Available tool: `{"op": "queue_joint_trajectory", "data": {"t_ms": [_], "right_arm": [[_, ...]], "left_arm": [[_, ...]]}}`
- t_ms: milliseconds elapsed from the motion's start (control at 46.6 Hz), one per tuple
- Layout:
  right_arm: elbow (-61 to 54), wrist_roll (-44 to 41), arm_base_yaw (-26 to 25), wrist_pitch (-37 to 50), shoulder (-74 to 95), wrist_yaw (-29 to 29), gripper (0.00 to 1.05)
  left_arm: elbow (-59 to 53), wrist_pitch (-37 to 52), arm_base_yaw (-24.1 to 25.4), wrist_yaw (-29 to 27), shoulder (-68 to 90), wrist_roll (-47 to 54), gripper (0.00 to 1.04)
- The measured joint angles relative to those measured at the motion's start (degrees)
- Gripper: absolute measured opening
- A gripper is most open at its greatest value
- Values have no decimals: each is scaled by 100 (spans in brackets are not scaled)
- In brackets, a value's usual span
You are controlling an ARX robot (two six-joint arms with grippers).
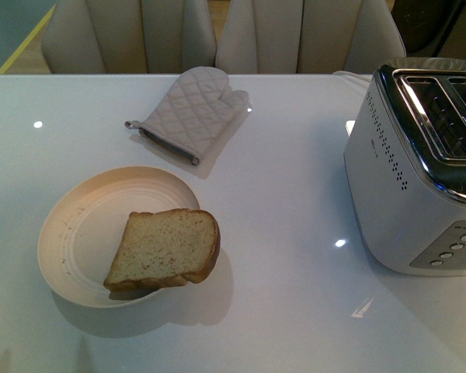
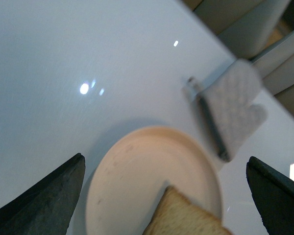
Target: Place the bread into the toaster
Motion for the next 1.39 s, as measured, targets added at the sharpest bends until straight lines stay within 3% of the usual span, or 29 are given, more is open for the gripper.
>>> {"op": "queue_joint_trajectory", "data": {"t_ms": [107, 172, 386, 536, 687, 923, 1030, 1395], "right_arm": [[0, 0, 0, 0, 0, 0, 96], [0, 0, 0, 0, 0, 0, 96], [0, 0, 0, 0, 0, 0, 96], [0, 0, 0, 0, 0, 0, 96], [0, 0, 0, 0, 0, 0, 96], [0, 0, 0, 0, 0, 0, 96], [0, 0, 0, 0, 0, 0, 96], [0, 0, 0, 0, 0, 0, 96]], "left_arm": [[-221, -262, -164, -201, -1659, 203, 98], [-415, 15, -131, 52, -2288, 726, 92], [-1054, 240, -70, 216, -3980, 3104, 57], [-1440, -28, -66, 223, -4454, 3574, 26], [-1593, -258, -66, 221, -4918, 3654, 3], [-1840, -804, -66, 223, -5681, 3687, 3], [-2046, -640, -66, 223, -5781, 3689, 3], [-2061, -1930, -66, 223, -7141, 3703, 3]]}}
